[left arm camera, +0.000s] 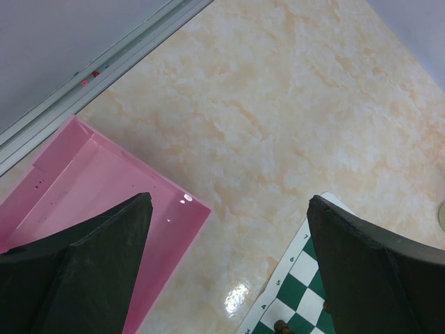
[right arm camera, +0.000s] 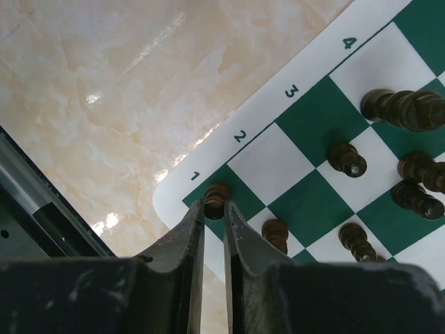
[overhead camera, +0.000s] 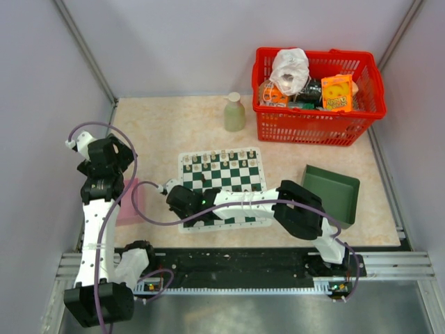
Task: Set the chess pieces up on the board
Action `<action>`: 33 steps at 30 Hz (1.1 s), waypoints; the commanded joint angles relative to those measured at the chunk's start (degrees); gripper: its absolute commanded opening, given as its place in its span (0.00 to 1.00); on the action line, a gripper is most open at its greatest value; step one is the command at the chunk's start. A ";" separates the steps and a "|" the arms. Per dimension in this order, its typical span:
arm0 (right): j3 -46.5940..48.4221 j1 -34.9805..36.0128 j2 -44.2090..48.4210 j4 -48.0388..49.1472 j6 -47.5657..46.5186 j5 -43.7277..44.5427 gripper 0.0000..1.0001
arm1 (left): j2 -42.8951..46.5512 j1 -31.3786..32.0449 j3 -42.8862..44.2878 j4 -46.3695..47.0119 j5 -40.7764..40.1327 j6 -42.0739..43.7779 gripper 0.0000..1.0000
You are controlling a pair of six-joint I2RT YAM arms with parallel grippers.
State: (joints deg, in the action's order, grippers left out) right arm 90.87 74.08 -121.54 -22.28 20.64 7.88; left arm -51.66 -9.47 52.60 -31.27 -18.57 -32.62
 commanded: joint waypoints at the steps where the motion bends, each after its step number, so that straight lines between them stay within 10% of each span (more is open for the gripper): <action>1: 2.65 0.10 1.21 1.37 -0.60 3.45 0.10 | 0.42 -0.46 0.66 1.82 -0.94 0.89 0.99; 33: 4.05 -2.37 -2.56 3.56 -0.25 3.55 0.12 | 0.68 -0.46 -0.22 2.53 -0.06 0.37 0.99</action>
State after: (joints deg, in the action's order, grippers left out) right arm 92.18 72.25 -122.74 -20.80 20.60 12.56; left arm -51.66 -9.63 52.60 -31.20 -18.50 -32.62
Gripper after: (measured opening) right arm 0.123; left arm 0.986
